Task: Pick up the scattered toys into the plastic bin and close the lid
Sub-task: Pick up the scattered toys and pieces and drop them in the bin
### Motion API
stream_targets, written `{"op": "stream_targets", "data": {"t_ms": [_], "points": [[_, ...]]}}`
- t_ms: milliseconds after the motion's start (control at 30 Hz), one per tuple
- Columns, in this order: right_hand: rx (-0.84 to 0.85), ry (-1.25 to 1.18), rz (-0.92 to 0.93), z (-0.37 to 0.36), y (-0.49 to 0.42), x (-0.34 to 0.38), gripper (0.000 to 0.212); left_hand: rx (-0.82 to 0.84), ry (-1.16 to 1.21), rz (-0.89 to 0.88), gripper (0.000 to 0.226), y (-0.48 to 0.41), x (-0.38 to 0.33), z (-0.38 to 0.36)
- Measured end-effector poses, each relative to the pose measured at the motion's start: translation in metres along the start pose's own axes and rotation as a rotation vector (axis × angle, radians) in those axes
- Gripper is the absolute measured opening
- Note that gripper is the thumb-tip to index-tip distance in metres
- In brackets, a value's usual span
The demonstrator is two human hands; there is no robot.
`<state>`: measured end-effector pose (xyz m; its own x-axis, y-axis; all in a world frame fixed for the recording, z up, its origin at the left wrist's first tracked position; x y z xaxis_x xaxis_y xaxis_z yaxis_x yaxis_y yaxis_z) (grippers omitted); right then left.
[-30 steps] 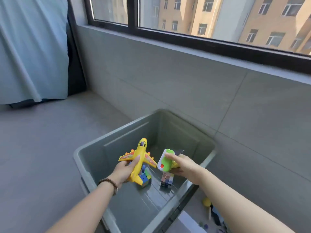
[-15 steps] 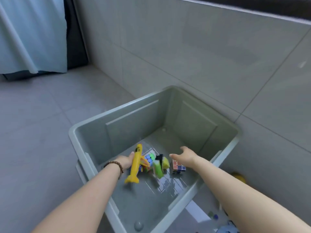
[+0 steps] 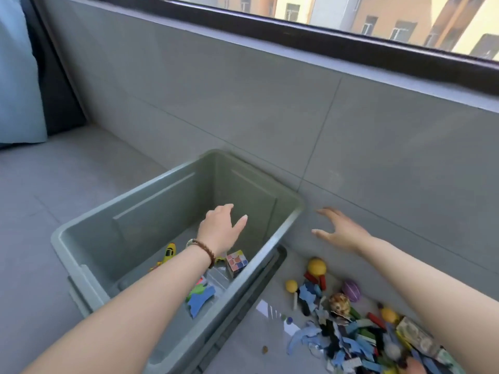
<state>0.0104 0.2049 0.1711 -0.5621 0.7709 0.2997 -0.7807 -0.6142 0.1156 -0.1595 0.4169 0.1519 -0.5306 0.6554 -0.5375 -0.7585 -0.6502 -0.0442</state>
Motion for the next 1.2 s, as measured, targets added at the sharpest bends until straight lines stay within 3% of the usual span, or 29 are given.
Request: {"op": "stream_targets", "data": {"t_ms": [200,333,567,767,867,1000,1200], "points": [[0.072,-0.048,-0.145,-0.002,0.045,-0.115,0.068,0.062,-0.154,-0.309,0.062,0.012,-0.1,-0.06],[0.122,-0.111,-0.234,-0.034,0.069,-0.176,0.072,0.144,-0.137,-0.4,0.061,0.027,-0.129,-0.116],[0.155,-0.471,-0.377,-0.119,0.074,-0.243,0.069,0.44,-0.111,-0.158,0.069,0.034,-0.116,-0.232],[0.179,-0.53,-0.373,-0.191,0.045,-0.264,0.087,0.49,-0.027,-0.058,0.07,0.021,-0.087,-0.305],[0.138,-0.518,-0.323,-0.209,0.029,-0.266,0.076,0.483,0.011,-0.09,0.068,0.009,-0.081,-0.325],[0.048,-0.606,-0.273,-0.227,0.016,-0.264,0.046,0.477,0.045,-0.083,0.077,-0.016,-0.069,-0.35],[-0.025,-0.737,-0.327,-0.24,0.001,-0.269,0.019,0.492,0.081,-0.062,0.065,-0.037,-0.085,-0.373]]}}
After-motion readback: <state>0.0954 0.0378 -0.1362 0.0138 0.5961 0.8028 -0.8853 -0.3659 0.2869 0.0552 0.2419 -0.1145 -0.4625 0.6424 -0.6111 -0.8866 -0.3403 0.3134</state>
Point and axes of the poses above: each hand's wrist, its own y-axis away from the middle knuckle, its own z-axis out of the back of the hand, x = y × z, the point moved 3 cm from there along -y, towards the middle knuckle, and after that the axes turned 8 degrees about -x, right-handed, at the moved point
